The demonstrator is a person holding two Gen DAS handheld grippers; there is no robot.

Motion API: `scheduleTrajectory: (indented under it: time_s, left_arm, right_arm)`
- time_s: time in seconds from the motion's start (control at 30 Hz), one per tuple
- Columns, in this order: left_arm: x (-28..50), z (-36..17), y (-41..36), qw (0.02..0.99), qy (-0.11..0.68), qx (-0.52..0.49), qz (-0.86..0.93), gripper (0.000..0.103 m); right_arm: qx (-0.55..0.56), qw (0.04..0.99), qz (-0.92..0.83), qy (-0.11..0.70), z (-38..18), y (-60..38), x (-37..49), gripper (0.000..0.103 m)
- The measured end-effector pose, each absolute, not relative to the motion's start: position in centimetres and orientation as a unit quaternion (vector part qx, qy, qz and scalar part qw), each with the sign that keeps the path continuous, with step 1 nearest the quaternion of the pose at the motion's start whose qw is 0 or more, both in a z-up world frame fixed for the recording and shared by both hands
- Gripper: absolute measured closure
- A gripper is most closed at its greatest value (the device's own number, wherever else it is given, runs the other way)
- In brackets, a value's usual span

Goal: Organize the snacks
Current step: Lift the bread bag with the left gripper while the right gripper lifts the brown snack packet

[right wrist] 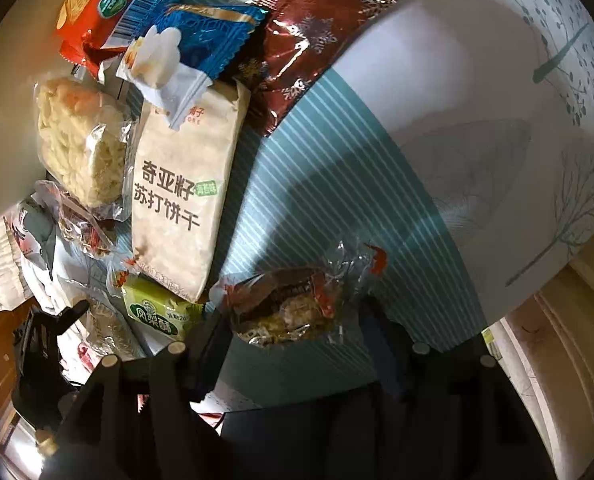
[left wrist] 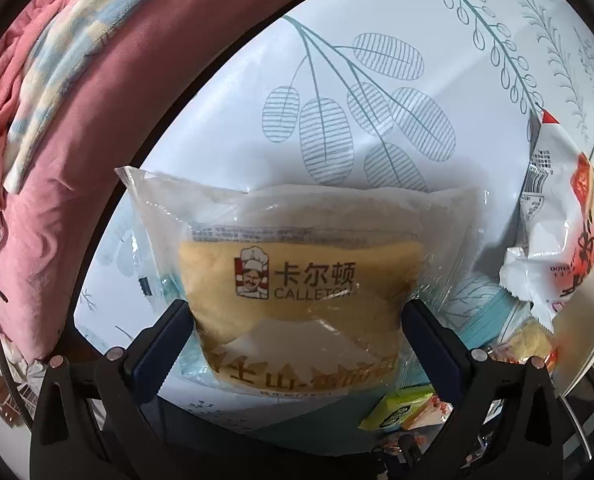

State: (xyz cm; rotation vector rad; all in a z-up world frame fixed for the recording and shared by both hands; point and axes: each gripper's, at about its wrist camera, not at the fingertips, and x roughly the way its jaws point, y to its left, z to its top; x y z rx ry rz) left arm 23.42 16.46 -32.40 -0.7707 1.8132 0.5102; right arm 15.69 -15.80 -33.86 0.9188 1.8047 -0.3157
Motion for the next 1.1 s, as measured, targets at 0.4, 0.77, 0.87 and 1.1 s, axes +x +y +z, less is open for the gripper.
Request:
scheduleTrajectory:
  time_s: [0.4, 0.77, 0.87, 1.1]
  left_arm:
    - [23.7, -31.9, 15.7, 0.531, 0.752, -0.317, 0.229, 0.000]
    - [22.4, -31.3, 15.8, 0.557, 0.739, -0.319, 0.204, 0.003]
    - [21.6, -31.4, 16.1, 0.554, 0.746, -0.312, 0.197, 0.004]
    - [19.4, -31.8, 17.2, 0.514, 0.771, -0.327, 0.186, 0.006]
  right_arm:
    - [0.372, 0.548, -0.141, 0.736, -32.2, -13.3, 14.7, 0.047]
    - [0.411, 0.545, -0.136, 0.719, -32.5, -10.4, 11.0, 0.049]
    - [0.417, 0.546, -0.132, 0.714, -32.6, -9.7, 10.3, 0.050]
    - [0.425, 0.550, -0.118, 0.709, -32.4, -8.0, 8.8, 0.050]
